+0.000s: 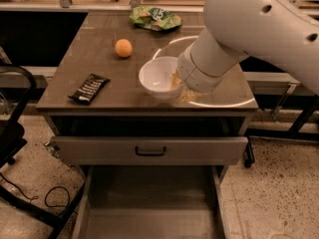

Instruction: Move white bowl near rxbar chocolate

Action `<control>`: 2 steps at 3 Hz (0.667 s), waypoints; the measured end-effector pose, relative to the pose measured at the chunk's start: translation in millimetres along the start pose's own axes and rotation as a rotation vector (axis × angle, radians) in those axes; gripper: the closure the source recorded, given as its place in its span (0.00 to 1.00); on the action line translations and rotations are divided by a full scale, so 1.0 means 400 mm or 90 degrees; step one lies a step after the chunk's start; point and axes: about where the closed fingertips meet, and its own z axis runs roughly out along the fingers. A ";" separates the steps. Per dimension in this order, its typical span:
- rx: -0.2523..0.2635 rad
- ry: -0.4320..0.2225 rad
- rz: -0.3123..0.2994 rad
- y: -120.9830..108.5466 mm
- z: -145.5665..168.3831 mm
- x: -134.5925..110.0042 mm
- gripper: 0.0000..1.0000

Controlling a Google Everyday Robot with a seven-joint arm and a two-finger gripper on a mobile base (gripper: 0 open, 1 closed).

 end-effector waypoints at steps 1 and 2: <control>0.006 -0.010 -0.075 -0.013 0.009 -0.053 1.00; 0.008 -0.028 -0.127 -0.050 0.034 -0.076 1.00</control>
Offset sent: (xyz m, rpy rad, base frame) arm 0.0153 0.0689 -0.0053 -0.0329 -0.0482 0.3158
